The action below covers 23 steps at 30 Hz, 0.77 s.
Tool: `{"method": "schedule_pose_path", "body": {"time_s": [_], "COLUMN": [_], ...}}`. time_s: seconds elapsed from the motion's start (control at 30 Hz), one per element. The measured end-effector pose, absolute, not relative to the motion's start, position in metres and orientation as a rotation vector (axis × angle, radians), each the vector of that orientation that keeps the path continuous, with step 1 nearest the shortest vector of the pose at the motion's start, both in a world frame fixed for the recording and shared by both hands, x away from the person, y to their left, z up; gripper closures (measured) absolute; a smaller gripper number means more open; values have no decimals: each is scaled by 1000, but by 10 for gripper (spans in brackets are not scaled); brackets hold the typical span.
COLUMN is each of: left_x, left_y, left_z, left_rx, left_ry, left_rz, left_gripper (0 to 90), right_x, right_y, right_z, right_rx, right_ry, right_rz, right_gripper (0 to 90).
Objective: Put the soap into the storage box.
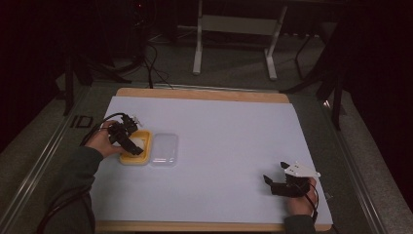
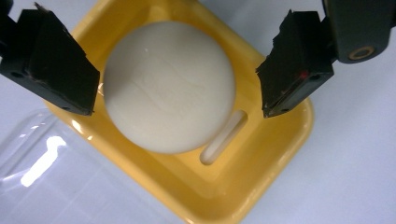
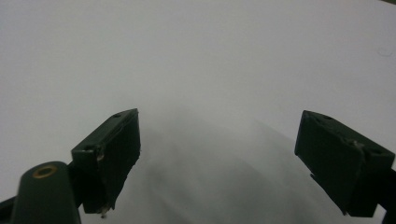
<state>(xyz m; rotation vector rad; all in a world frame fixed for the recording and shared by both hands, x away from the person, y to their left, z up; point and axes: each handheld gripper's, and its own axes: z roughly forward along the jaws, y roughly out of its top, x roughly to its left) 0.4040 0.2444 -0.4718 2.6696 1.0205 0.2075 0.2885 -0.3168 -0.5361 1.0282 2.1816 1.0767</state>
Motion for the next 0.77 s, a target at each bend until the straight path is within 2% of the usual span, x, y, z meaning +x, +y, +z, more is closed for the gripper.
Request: {"method": "schedule_pose_path", "body": {"time_s": [0.2, 0.43, 0.5, 0.63, 0.77], "left_x": [398, 388, 384, 376, 369], "left_y": [246, 236, 232, 222, 216], "left_z": [-456, -440, -438, -435, -437], "left_rx": [2621, 2602, 2607, 2606, 2599], "left_ry": [984, 900, 870, 815, 784], "left_rz": [246, 291, 306, 335, 341], "left_gripper": [163, 255, 317, 375, 403], "right_x": [289, 289, 289, 289, 289], "right_y": [-317, -317, -317, -317, -317], "right_z": [-536, -536, -536, -536, -536], "right_rx": [1027, 1029, 1029, 1030, 1031], "right_ry": [2181, 2180, 2179, 2178, 2180], "right_rz": [1075, 1076, 1078, 1079, 1079], "right_gripper": [142, 142, 142, 142, 142]}}
